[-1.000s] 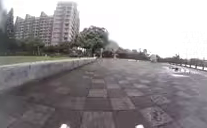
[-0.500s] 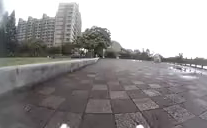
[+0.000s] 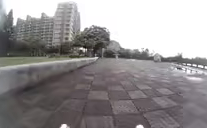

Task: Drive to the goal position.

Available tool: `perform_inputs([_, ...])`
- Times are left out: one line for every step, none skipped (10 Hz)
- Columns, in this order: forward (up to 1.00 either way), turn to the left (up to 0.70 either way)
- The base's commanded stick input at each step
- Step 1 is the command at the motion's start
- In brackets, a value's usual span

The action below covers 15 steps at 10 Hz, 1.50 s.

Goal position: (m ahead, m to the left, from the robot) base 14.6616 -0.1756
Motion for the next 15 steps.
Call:
perform_inputs([0.85,0.01])
perform_inputs([0.85,0.01])
perform_inputs([0.85,0.01])
perform_inputs([0.85,0.01])
perform_inputs([0.85,0.01])
perform_inputs([0.85,0.01])
perform_inputs([0.85,0.01])
perform_inputs([0.85,0.01])
perform_inputs([0.85,0.01])
perform_inputs([0.85,0.01])
perform_inputs([0.85,0.01])
perform_inputs([0.85,-0.13])
perform_inputs([0.85,-0.33])
perform_inputs([0.85,-0.33])
perform_inputs([0.85,-0.33])
